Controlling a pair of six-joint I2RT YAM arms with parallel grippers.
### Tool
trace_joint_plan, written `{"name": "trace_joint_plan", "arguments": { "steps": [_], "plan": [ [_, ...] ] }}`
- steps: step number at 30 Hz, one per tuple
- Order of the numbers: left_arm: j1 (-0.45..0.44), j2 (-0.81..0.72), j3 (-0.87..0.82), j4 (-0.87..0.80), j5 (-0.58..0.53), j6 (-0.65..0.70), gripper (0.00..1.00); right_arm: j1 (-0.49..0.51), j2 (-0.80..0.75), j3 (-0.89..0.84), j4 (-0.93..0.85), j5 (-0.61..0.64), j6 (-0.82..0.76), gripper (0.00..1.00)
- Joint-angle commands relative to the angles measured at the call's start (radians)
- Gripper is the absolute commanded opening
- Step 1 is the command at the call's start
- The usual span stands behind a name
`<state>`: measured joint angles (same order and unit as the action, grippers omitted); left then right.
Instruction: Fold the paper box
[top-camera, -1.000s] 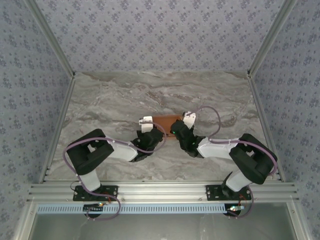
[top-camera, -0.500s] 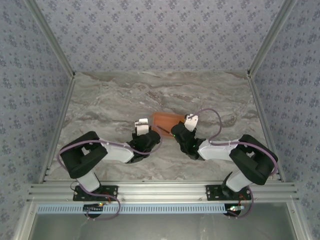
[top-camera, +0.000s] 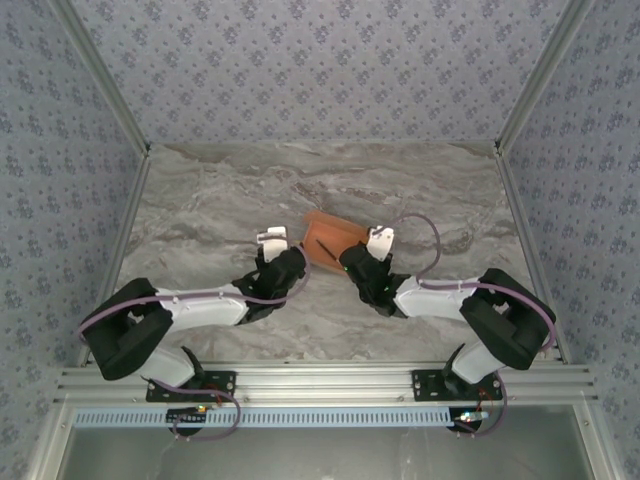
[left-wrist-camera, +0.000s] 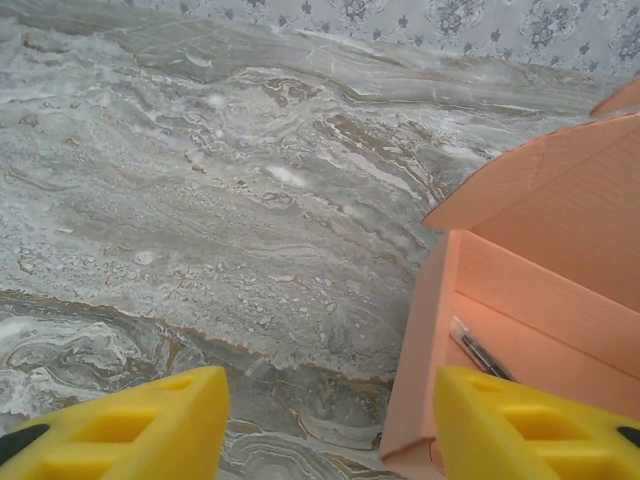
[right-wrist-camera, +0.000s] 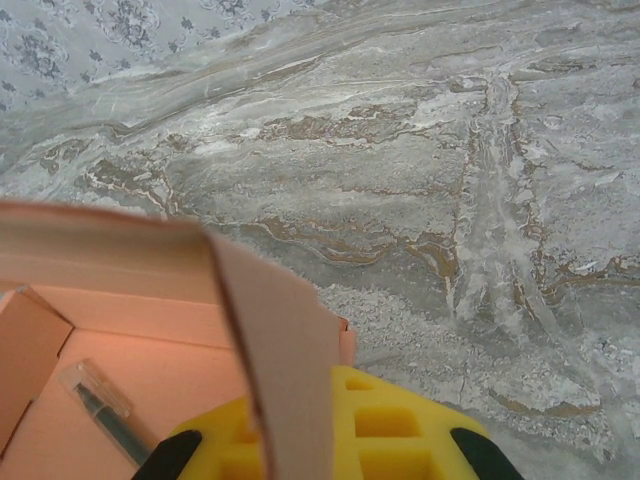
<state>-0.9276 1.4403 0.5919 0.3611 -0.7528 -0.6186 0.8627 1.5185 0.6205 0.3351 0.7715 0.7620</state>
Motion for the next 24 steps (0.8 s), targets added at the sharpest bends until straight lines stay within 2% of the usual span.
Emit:
{"name": "trace_joint_plan", "arguments": {
  "steps": [1,4,7,10,12,20,24],
  "plan": [
    [0.056,-0.055,-0.023,-0.025,0.142,0.036,0.57,0.002,0.012,0.029,-0.074,0.005,-0.039,0.07],
    [0.106,-0.081,-0.02,-0.018,0.281,0.156,0.6,-0.006,0.013,0.042,-0.087,-0.011,-0.06,0.07],
    [0.181,-0.083,0.001,-0.037,0.465,0.298,0.64,-0.015,0.014,0.053,-0.098,-0.028,-0.079,0.08],
    [0.264,-0.068,0.032,-0.064,0.636,0.377,0.69,-0.025,0.016,0.063,-0.105,-0.046,-0.094,0.07],
    [0.311,-0.042,0.068,-0.093,0.708,0.421,0.71,-0.033,0.016,0.068,-0.11,-0.059,-0.105,0.08],
    [0.412,0.084,0.219,-0.143,0.904,0.596,0.73,-0.057,0.011,0.084,-0.115,-0.101,-0.124,0.07],
    [0.418,0.147,0.296,-0.192,0.937,0.669,0.7,-0.061,0.008,0.084,-0.12,-0.104,-0.124,0.07]
  ]
}}
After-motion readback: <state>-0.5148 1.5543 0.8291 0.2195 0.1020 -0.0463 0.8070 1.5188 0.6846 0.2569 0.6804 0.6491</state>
